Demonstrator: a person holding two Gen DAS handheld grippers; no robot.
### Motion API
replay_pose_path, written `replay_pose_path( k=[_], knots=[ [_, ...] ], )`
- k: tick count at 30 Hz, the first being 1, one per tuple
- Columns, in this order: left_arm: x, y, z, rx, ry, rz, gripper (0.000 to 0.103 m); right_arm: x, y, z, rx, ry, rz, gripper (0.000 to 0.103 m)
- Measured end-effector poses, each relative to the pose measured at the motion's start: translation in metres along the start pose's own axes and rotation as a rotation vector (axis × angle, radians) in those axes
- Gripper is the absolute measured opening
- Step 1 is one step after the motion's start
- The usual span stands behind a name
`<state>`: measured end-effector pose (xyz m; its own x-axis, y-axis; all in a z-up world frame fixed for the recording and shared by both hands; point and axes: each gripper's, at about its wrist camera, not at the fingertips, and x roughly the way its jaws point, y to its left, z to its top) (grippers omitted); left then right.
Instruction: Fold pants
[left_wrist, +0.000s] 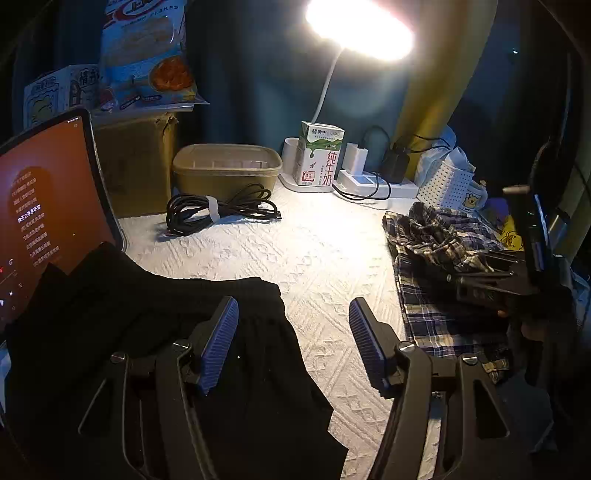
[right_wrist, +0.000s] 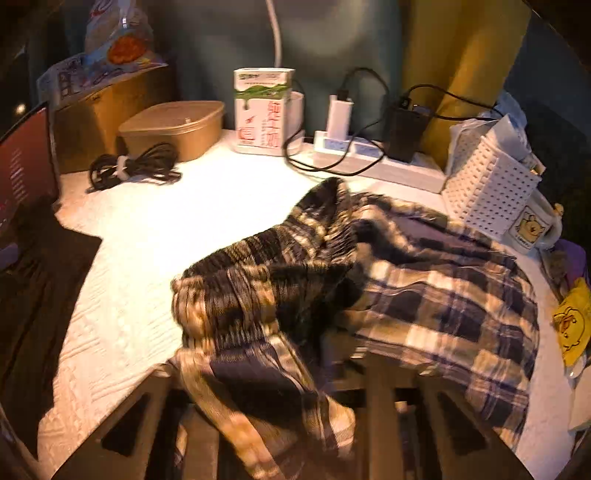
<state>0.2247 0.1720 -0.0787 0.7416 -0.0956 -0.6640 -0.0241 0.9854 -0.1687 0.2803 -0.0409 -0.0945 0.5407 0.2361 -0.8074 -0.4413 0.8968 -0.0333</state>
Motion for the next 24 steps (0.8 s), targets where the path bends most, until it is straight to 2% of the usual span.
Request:
replay_pose_path(
  k=[1,3,8,13,18,23,24],
  knots=[
    [0.0,-0.001,0.0,0.001,0.001,0.001,0.062,-0.003,0.0,-0.002,-0.003,-0.001,0.027,0.069],
    [0.001,-0.006,0.002,0.007,0.001,0.001,0.062,-0.012,0.006,-0.005,-0.019,-0.014,0.07,0.08],
    [0.0,-0.025,0.008,0.042,-0.007,-0.005,0.062,-0.04,0.016,-0.016,-0.066,-0.057,0.153,0.08],
    [0.003,-0.055,0.013,0.101,0.001,-0.015,0.062,-0.07,0.001,-0.029,-0.043,-0.123,0.2,0.08],
    [0.012,-0.089,0.019,0.159,0.014,-0.045,0.062,-0.095,-0.042,-0.047,0.046,-0.172,0.162,0.08],
    [0.031,-0.12,0.027,0.208,0.03,-0.085,0.063,-0.096,-0.091,-0.069,0.155,-0.169,0.095,0.079],
    [0.035,-0.125,0.029,0.214,0.037,-0.091,0.063,-0.095,-0.099,-0.073,0.165,-0.172,0.086,0.074]
  ],
)
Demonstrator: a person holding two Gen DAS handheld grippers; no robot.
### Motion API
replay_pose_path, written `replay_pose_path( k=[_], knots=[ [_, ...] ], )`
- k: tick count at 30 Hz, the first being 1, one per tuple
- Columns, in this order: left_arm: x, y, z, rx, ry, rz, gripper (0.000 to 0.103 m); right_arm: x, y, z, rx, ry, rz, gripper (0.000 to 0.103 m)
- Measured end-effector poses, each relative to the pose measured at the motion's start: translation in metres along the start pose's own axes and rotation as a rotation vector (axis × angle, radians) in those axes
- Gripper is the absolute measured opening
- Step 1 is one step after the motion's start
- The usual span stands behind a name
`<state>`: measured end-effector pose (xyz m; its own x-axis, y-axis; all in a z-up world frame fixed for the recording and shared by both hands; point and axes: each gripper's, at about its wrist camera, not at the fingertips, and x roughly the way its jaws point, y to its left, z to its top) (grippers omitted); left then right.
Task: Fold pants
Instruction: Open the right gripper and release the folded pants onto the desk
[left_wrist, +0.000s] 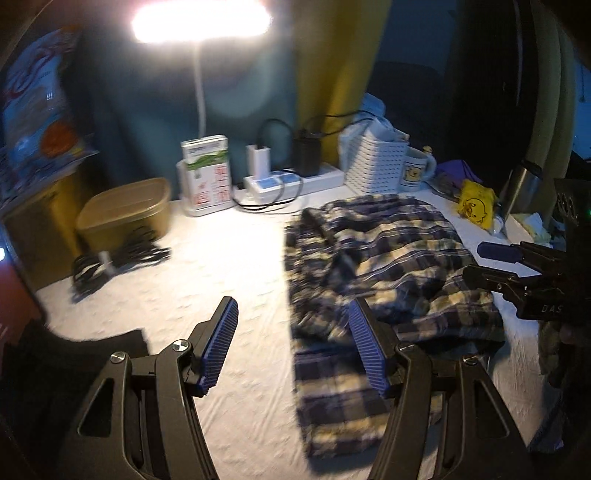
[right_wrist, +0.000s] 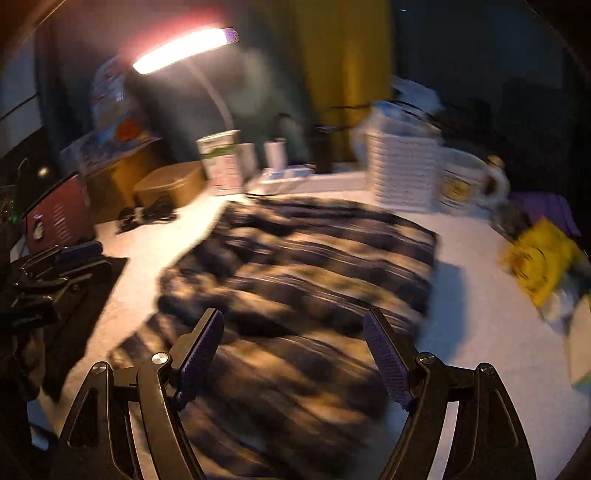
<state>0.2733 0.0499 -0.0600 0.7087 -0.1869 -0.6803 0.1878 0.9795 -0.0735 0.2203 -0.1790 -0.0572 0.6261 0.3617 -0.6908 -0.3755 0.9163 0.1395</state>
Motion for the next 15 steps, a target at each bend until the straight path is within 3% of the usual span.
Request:
replay_pose_path(
  k=[1,4,9,15],
  knots=[
    [0.006,-0.003,0.004,0.006,0.01,-0.007,0.062,0.001,-0.007,-0.002,0.006,0.002,-0.01,0.062],
    [0.023,-0.013,0.016,0.035,0.027,-0.028,0.062,0.006,-0.03,-0.009,0.034,0.02,-0.018,0.049],
    [0.059,-0.024,0.033,0.102,0.068,-0.016,0.062,0.016,-0.042,-0.013,0.053,0.023,0.034,0.046],
    [0.099,-0.013,0.036,0.095,0.133,0.035,0.063,0.039,-0.02,-0.008,-0.017,0.056,0.082,0.046]
  ],
)
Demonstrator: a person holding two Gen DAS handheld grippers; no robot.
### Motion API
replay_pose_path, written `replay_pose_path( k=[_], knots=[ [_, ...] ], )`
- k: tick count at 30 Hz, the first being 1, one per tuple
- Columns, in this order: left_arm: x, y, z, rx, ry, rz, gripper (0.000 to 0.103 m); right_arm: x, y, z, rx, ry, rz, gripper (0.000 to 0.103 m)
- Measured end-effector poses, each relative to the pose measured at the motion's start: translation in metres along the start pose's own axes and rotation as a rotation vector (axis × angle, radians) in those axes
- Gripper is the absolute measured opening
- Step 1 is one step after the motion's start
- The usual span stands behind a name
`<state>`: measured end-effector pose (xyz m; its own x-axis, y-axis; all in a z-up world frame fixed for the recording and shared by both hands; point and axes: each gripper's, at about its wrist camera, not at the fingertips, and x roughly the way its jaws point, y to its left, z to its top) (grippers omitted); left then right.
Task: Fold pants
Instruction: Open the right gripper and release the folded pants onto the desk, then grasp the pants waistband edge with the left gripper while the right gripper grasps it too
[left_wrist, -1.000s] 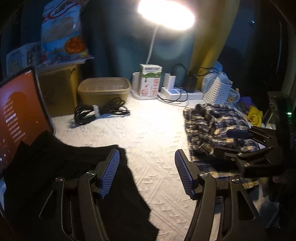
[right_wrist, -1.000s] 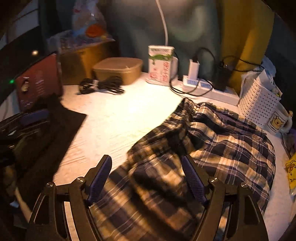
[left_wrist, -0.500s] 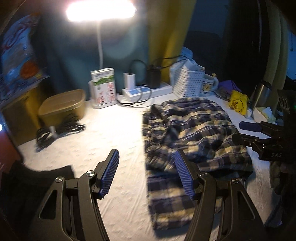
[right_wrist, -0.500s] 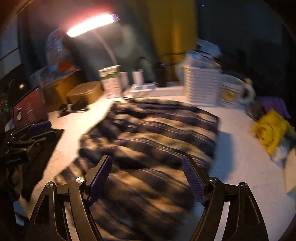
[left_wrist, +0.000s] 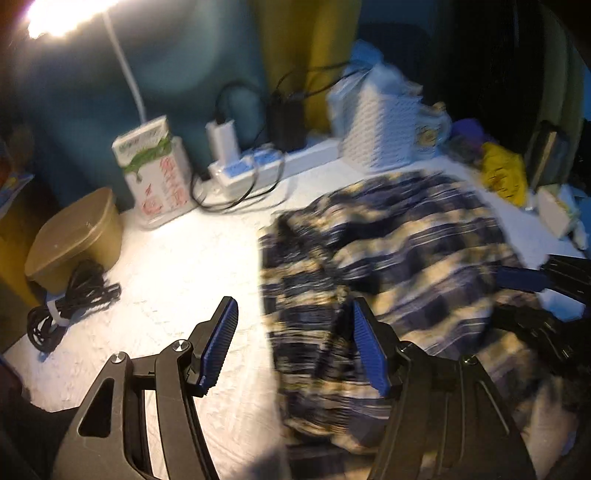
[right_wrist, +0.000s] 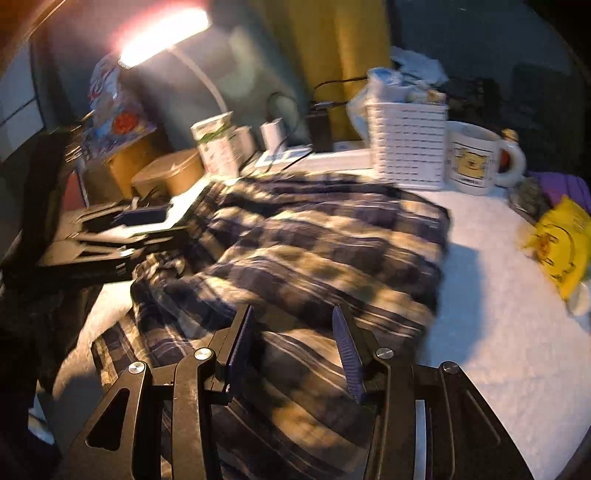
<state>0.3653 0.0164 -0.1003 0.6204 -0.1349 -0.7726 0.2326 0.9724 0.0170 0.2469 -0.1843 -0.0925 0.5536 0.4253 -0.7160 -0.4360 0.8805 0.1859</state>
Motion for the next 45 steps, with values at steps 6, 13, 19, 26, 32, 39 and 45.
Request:
replay_pose_path(
  k=[6,13,19,26,32,39,45],
  knots=[
    [0.015,0.017,-0.013,-0.023,0.008,-0.009,0.065,0.016,0.005,-0.007,-0.037,0.077,-0.02,0.046],
    [0.011,0.045,-0.017,-0.085,0.01,0.096,0.064,0.005,0.0,-0.022,-0.05,0.089,-0.048,0.046],
    [-0.014,0.073,-0.024,-0.158,-0.01,0.093,0.064,-0.018,0.001,-0.038,-0.045,0.082,-0.072,0.046],
    [-0.037,0.033,-0.024,-0.05,-0.061,-0.015,0.065,-0.039,-0.004,-0.062,-0.016,0.105,-0.049,0.046],
    [-0.04,0.002,-0.016,0.019,-0.078,-0.064,0.065,-0.046,-0.01,-0.068,-0.016,0.126,-0.041,0.046],
    [-0.03,-0.01,-0.003,0.069,-0.065,-0.08,0.065,-0.054,-0.017,-0.071,0.001,0.131,-0.032,0.046],
    [-0.014,0.0,0.019,0.075,-0.055,-0.092,0.065,-0.062,-0.047,-0.038,0.059,0.029,-0.094,0.046]
  ],
)
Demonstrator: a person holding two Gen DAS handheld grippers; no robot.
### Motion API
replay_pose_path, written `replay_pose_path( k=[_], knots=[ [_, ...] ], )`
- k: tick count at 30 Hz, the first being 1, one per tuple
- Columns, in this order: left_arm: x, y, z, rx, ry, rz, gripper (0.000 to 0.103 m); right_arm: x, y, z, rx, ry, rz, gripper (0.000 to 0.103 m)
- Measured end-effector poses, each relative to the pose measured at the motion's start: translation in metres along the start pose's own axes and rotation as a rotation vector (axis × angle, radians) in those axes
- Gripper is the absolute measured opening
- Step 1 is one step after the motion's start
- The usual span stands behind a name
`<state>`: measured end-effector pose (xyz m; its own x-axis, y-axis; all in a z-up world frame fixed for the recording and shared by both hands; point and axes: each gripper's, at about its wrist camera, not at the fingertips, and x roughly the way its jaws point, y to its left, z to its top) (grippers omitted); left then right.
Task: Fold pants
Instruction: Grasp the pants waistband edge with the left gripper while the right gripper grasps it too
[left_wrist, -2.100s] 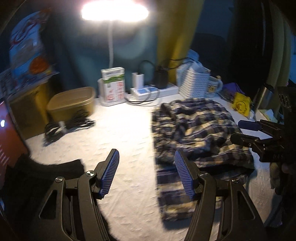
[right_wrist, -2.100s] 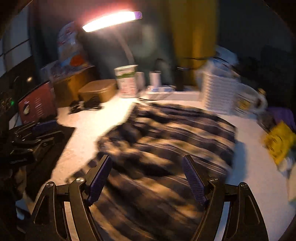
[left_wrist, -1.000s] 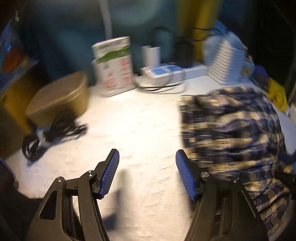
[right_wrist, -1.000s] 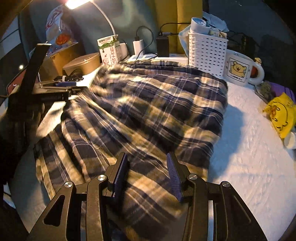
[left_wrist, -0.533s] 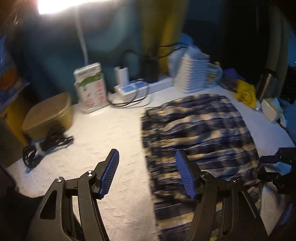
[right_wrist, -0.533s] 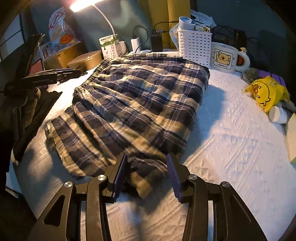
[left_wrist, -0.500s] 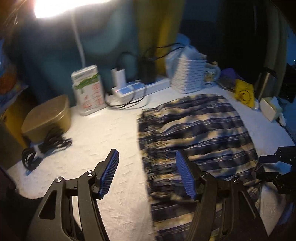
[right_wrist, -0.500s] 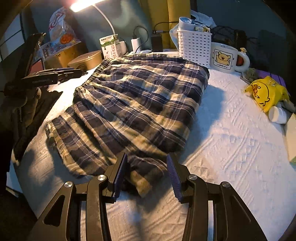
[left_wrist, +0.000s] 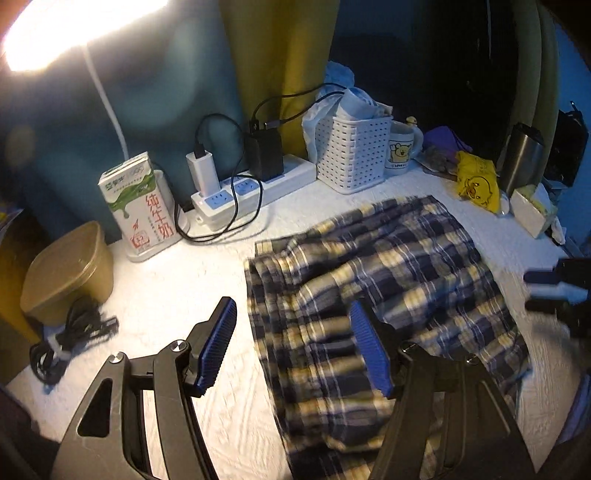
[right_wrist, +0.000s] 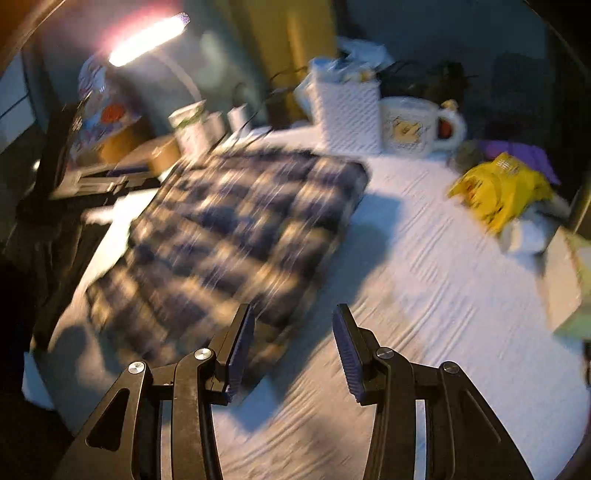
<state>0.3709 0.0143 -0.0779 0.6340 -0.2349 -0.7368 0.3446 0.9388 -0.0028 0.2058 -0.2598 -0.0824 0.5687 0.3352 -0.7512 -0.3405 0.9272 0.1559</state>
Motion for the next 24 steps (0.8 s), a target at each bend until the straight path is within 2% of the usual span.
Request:
replay_pose_path(
  k=[2,7,12,17,18,21,24],
  knots=[
    [0.007,0.004,0.007,-0.008,0.004,-0.021,0.065,0.006,-0.008,0.016,0.012,-0.018,-0.028,0.046],
    [0.031,0.013,0.017,-0.022,0.022,-0.054,0.065,0.025,-0.026,0.05,0.043,-0.049,-0.012,0.046],
    [0.064,0.024,0.022,-0.027,0.075,-0.053,0.065,0.054,-0.031,0.074,0.046,-0.026,-0.01,0.047],
    [0.09,0.03,0.022,-0.017,0.12,-0.059,0.067,0.086,-0.032,0.085,0.029,0.012,-0.016,0.047],
    [0.093,0.03,0.022,-0.012,0.125,-0.067,0.067,0.093,-0.034,0.086,0.033,0.02,-0.017,0.049],
    [0.101,0.029,0.023,0.007,0.137,-0.113,0.066,0.104,-0.041,0.087,0.06,0.019,-0.007,0.072],
    [0.105,0.031,0.024,0.025,0.141,-0.166,0.066,0.113,-0.048,0.084,0.087,0.018,0.035,0.074]
  ],
)
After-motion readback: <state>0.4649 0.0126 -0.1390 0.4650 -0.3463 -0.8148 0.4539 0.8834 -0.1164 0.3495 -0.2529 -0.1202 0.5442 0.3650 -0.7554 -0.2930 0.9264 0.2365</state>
